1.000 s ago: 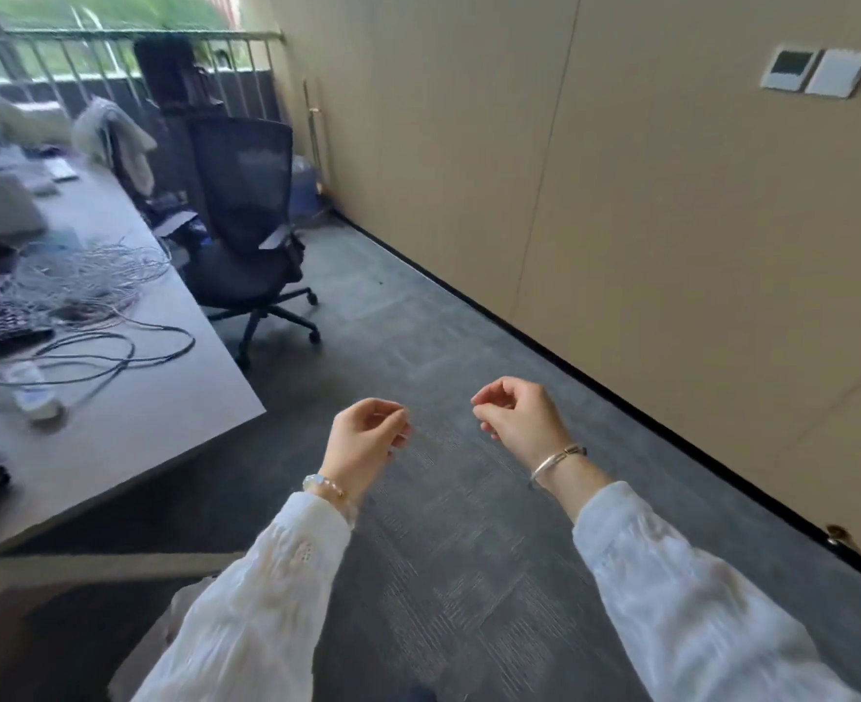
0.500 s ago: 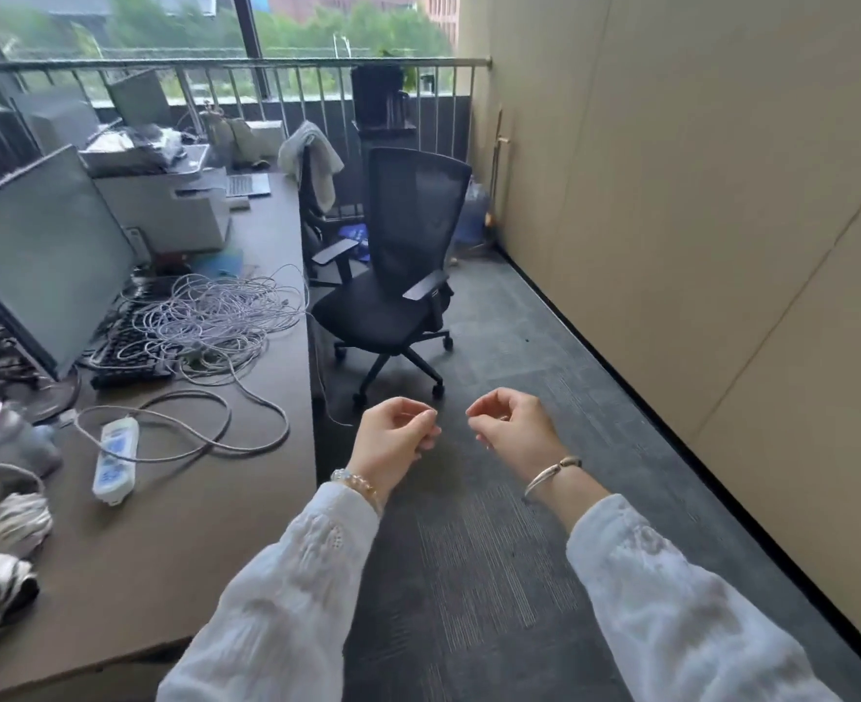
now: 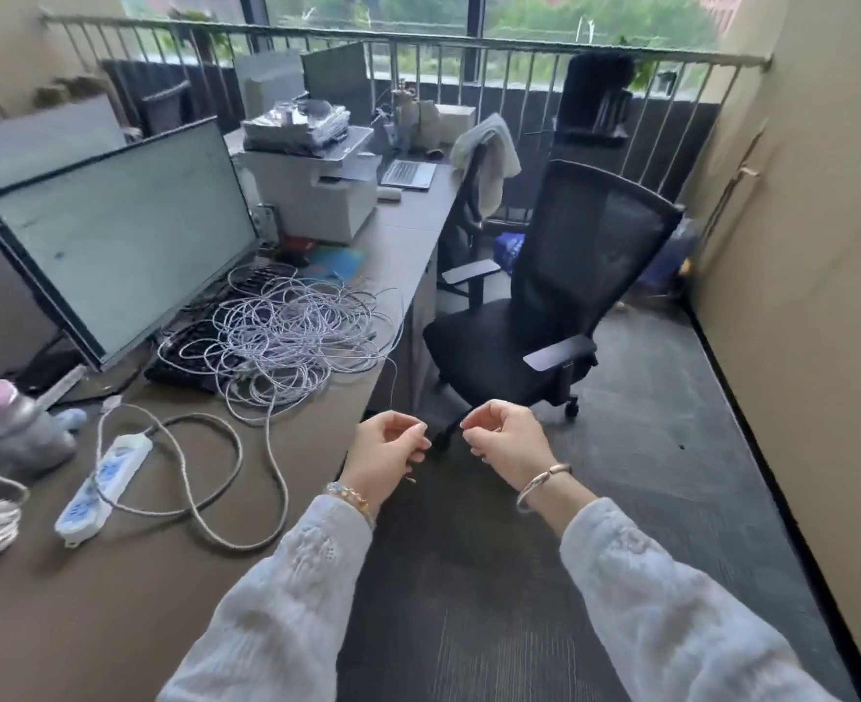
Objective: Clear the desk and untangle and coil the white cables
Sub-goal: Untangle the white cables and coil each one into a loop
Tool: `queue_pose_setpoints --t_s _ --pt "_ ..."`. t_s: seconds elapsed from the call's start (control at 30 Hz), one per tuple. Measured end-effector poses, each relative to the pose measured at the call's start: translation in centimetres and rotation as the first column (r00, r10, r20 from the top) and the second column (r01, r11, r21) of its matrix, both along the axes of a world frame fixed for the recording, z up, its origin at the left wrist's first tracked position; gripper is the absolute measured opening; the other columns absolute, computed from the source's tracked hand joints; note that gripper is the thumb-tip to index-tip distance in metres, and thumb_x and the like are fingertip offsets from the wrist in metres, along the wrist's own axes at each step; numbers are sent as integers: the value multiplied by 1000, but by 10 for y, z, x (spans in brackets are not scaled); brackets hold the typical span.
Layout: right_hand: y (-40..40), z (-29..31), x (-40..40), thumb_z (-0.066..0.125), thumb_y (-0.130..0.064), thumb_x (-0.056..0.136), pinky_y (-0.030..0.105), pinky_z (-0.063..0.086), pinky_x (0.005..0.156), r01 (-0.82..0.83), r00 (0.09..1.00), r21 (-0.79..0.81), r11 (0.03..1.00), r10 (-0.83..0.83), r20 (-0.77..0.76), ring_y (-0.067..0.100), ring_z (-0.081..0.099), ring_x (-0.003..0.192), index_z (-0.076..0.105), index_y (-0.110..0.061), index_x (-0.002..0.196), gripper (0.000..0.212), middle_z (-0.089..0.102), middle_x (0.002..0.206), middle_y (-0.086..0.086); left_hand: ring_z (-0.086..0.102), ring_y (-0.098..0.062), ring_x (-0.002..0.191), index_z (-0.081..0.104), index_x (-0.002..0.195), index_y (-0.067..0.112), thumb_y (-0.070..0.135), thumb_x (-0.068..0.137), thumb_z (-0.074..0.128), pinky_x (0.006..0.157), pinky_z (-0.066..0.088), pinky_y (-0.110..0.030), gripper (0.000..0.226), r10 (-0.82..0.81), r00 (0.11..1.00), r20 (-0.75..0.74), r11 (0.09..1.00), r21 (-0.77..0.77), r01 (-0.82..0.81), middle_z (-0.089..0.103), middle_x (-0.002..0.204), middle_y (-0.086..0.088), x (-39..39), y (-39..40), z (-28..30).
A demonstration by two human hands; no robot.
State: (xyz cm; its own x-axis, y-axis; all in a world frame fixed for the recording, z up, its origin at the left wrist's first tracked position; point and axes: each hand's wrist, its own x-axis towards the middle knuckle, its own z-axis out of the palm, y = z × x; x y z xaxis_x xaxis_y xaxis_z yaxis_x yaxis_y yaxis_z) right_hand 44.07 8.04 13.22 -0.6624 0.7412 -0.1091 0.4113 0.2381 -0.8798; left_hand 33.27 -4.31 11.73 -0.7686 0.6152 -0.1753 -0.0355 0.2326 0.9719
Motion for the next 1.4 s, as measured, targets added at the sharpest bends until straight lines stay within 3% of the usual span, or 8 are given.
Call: queue_pose_setpoints --t_s 0.27,0.47,0.57,0.67,0.93,1.1,1.23,1.4 --pt "114 -33 -122 62 -8 80 26 51 63 -245 962 -40 969 248 110 14 65 68 66 -22 75 15 69 79 0 59 -10 61 62 93 6 9 94 58 50 45 -12 5 266 961 73 963 -53 -263 67 76 -3 -78 88 -16" --pt "171 -87 -225 63 -13 82 29 57 66 -337 912 -145 930 361 193 15 67 70 62 -19 96 15 69 95 2 59 -12 62 60 87 11 9 94 58 59 47 -22 8 360 925 121 932 -98 -350 67 74 -2 -157 140 -49" --pt "191 -114 -260 65 -14 80 38 57 82 -372 874 -200 906 415 253 22 68 90 59 -20 111 32 66 109 1 61 -19 69 61 89 8 8 93 60 72 52 -35 5 413 893 180 911 -93 -403 68 74 -5 -188 159 -61" --pt "211 -139 -295 65 -14 80 44 52 94 -395 836 -219 892 448 316 24 63 108 54 -16 129 50 62 125 3 63 -18 70 61 91 5 7 93 59 74 53 -35 4 460 869 180 888 -108 -448 69 78 -7 -216 176 -71" --pt "235 -191 -353 61 -12 88 30 34 108 -580 618 -220 785 599 508 25 44 133 36 -11 146 62 45 146 7 61 -12 62 60 89 10 7 95 55 65 53 -24 8 585 770 256 810 -230 -539 68 81 -6 -248 202 -115" --pt "240 -222 -379 61 -12 86 38 49 89 -624 559 -275 732 663 498 28 61 98 50 -12 134 50 64 117 12 61 -10 64 60 88 14 7 94 56 61 50 -19 10 647 726 233 758 -294 -582 66 80 -1 -255 213 -132" --pt "248 -234 -386 59 -16 90 27 48 73 -705 477 -254 662 708 521 18 62 79 66 -11 104 16 69 97 8 61 -10 67 61 97 11 6 93 57 63 51 -20 7 680 692 244 723 -378 -578 63 82 -2 -250 227 -150" --pt "259 -205 -385 57 -11 94 24 54 58 -634 428 -572 521 852 302 13 63 59 64 -5 91 11 69 75 6 60 -20 108 62 119 8 0 84 61 96 47 -30 35 682 704 199 687 -505 -523 65 116 -9 -237 241 -163"
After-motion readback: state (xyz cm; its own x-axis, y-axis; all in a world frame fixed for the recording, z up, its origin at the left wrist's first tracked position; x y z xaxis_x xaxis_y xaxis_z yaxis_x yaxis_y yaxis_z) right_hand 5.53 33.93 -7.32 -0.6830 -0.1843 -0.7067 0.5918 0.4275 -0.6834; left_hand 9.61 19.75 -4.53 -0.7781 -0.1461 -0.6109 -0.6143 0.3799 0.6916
